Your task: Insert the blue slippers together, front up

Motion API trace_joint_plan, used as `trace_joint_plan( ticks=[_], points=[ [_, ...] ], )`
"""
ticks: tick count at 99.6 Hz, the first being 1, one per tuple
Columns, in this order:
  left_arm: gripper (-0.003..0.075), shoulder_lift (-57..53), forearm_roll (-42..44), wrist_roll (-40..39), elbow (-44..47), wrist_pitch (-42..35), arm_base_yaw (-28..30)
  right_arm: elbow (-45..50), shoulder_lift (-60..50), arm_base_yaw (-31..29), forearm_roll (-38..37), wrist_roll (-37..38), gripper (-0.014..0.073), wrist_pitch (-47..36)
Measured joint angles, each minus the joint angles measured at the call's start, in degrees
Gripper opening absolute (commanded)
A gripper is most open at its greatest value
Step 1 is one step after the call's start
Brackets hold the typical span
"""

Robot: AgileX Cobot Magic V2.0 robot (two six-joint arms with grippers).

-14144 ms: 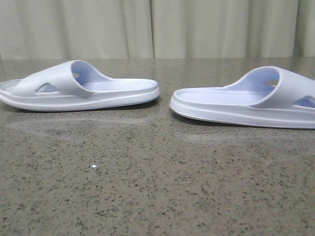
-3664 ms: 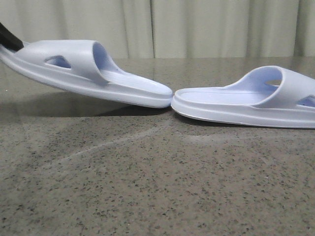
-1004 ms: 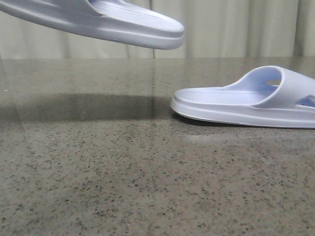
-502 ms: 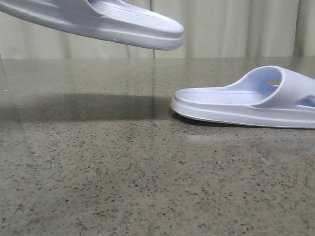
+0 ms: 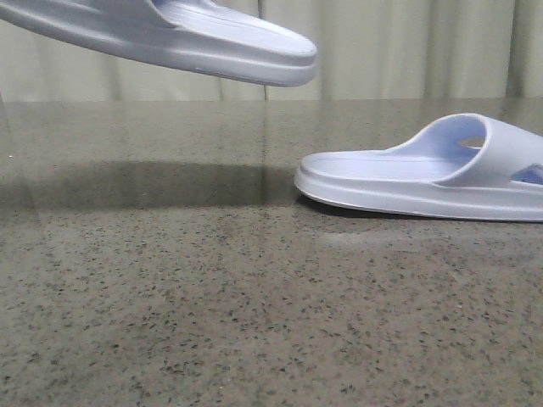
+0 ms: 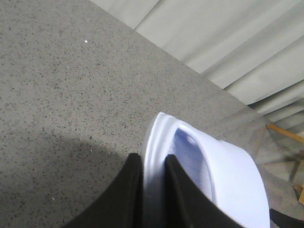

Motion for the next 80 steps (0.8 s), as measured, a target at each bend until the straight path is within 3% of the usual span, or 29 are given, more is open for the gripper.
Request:
trace_joint_plan(
  ticks=[80],
  points=[
    [0.0017, 0.0, 0.0, 0.0, 0.0, 0.1, 0.0, -2.7, 4.2, 1.2, 1.7, -0.6, 0.0496, 0.1]
  ],
)
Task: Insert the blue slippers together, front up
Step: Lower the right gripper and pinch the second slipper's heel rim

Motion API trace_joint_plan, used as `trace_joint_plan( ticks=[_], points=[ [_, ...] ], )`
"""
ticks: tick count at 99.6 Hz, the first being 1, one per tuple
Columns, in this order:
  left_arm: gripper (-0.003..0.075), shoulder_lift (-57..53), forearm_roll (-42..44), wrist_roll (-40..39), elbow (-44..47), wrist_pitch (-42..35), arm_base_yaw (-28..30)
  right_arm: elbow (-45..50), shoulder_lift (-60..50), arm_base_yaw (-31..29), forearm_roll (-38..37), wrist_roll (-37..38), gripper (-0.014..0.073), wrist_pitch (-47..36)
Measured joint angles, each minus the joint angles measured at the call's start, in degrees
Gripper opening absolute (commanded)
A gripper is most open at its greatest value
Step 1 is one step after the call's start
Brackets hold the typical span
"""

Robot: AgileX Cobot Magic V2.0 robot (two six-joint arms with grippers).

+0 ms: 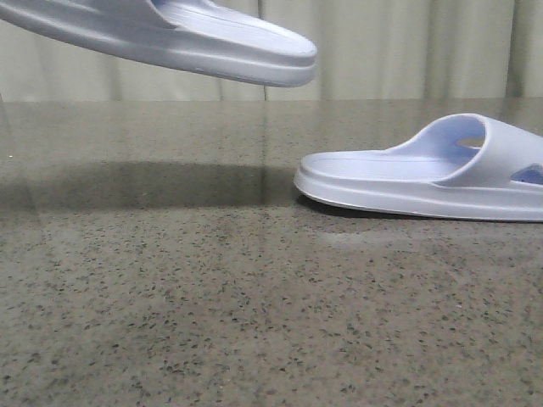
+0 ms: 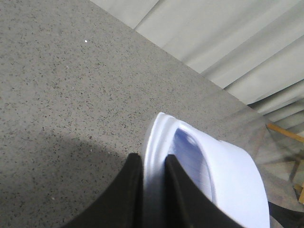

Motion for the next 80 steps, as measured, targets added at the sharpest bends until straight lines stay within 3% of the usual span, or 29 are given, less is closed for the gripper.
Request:
trace_joint_plan(
  ticks=[58, 80],
  points=[
    [0.0017, 0.0, 0.0, 0.0, 0.0, 0.0, 0.0, -1.1, 2.4, 0.1, 0.7, -5.3, 0.0494, 1.6],
    [0.0017, 0.0, 0.0, 0.0, 0.0, 0.0, 0.0, -1.1, 2.5, 0.1, 0.7, -7.7, 0.0398, 3.1]
  ],
)
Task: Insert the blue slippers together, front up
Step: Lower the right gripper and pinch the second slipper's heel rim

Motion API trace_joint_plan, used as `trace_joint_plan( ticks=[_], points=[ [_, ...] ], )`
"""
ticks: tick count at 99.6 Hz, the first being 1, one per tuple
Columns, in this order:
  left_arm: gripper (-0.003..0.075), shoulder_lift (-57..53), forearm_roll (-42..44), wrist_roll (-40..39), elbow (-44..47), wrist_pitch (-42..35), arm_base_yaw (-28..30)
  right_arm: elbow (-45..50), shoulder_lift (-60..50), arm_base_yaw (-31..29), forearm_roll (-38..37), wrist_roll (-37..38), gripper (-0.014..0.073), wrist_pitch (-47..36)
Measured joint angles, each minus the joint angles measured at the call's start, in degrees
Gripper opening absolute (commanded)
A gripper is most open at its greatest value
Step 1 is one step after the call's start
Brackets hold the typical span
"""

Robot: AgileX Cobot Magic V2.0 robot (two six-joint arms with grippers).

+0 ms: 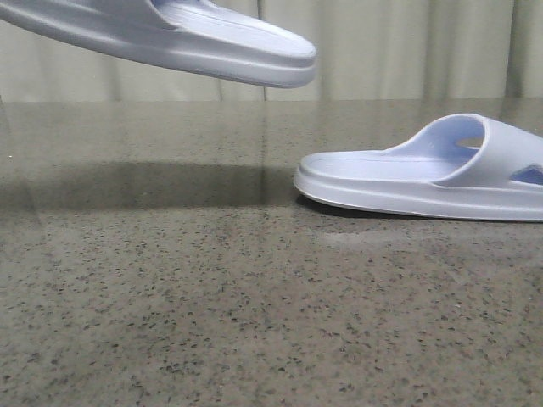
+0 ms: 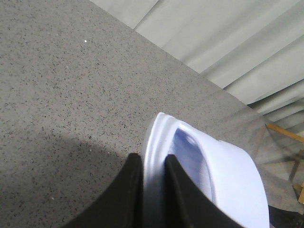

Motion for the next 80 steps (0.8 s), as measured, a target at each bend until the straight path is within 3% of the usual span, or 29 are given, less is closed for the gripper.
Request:
trace_joint_plan(
  ticks=[48, 80],
  points=[
    [0.0017, 0.0, 0.0, 0.0, 0.0, 0.0, 0.0, 0.0, 0.1, 0.0, 0.0, -1.9, 0.0372, 2.5],
    [0.0017, 0.0, 0.0, 0.0, 0.0, 0.0, 0.0, 0.1, 0.5, 0.0, -2.9, -1.9, 0.0059, 3.8]
  ],
)
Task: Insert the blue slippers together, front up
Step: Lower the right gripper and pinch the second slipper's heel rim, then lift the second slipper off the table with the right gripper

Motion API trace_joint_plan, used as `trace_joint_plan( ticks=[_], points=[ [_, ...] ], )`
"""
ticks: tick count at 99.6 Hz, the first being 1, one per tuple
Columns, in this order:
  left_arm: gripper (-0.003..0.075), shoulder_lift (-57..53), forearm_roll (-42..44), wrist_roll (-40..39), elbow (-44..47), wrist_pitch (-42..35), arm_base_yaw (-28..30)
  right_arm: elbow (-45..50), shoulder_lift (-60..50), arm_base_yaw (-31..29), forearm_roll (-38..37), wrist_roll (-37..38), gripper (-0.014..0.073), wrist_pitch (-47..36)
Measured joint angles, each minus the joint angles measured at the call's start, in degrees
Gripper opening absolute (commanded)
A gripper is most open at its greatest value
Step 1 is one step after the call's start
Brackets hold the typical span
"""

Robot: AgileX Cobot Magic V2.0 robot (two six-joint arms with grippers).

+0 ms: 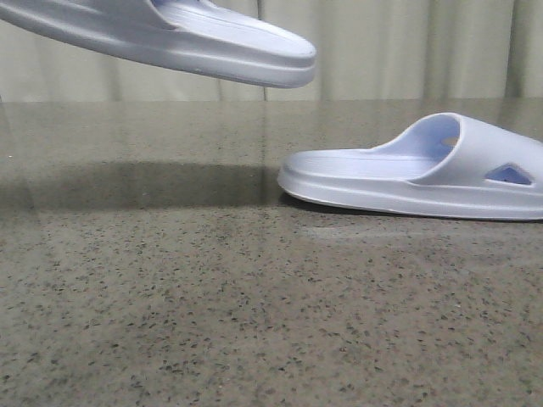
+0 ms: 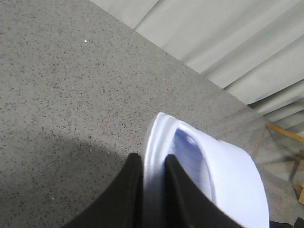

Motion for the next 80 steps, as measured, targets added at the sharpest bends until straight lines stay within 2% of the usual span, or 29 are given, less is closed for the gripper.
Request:
trace_joint_plan(
  ticks=[21, 51, 62, 80],
  points=[
    [0.0017, 0.0, 0.0, 0.0, 0.0, 0.0, 0.0, 0.1, 0.1, 0.0, -1.2, 0.0, -0.0041, 0.3],
    [0.0017, 0.0, -0.1, 0.0, 0.0, 0.0, 0.0, -0.1, 0.1, 0.2, -1.4, -0.5, -0.0053, -0.8],
    [0.0017, 0.0, -0.1, 0.0, 0.0, 0.0, 0.0, -1.6, 0.2, 0.2, -2.4, -0.6, -0.0082, -0.2],
    [0.0017, 0.0, -0.5, 0.0, 0.0, 0.0, 0.0, -6.4, -0.7, 0.2, -3.8, -1.2, -0.0083, 1.8]
  ],
)
